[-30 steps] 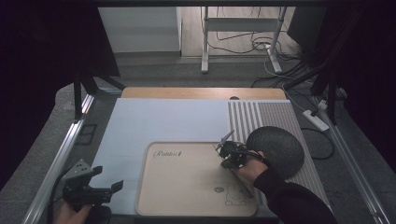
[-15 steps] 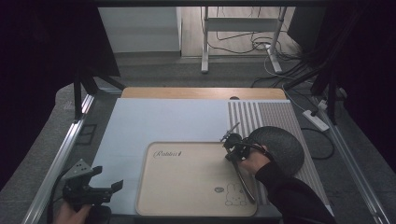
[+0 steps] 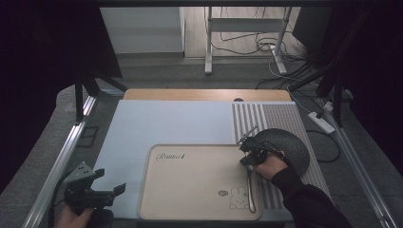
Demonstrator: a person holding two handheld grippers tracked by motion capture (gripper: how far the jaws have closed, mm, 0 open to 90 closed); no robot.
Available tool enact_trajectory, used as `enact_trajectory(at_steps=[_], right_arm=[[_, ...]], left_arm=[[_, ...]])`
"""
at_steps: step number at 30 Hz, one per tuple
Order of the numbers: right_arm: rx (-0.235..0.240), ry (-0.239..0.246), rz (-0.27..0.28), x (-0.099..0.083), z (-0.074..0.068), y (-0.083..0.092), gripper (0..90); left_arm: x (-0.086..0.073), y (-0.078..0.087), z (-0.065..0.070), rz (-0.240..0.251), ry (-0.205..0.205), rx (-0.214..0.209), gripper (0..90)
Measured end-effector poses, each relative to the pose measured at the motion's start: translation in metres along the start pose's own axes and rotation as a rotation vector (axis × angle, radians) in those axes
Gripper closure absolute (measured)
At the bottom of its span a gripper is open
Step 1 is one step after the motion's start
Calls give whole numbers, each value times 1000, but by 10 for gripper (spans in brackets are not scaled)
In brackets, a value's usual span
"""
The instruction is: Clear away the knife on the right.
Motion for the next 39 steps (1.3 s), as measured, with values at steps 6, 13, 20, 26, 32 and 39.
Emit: enact_trajectory(at_steps=[6,13,20,26,32,39], right_arm=[[37,-21,63,6,-6,7,778],[32,-24,127,7,-14,21,610],[26,-21,160,3,-18,31,422],[-5,-29,199,1,-18,39,306],[-3,-29,213,-6,-19,45,259],[-24,-48,235,-16,-17,48,111]], left_arm=[[0,0,0,-3,-4,0,25],[0,0,0,-1,1,-2,25],[0,0,0,-1,1,-3,25],[0,0,0,0,1,-3,25],[0,0,0,1,4,-4,25],[0,0,0,0,3,-4,25]])
Point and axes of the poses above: each handheld gripper's, and its own axes: y roughly backward along the jaws, x roughly out of its top, z roughly to its right, the point moved 6 cm from there along -y, roughly forward along the jaws, and after that the axes turned 2 degrees about -y, right-handed, at the moved point
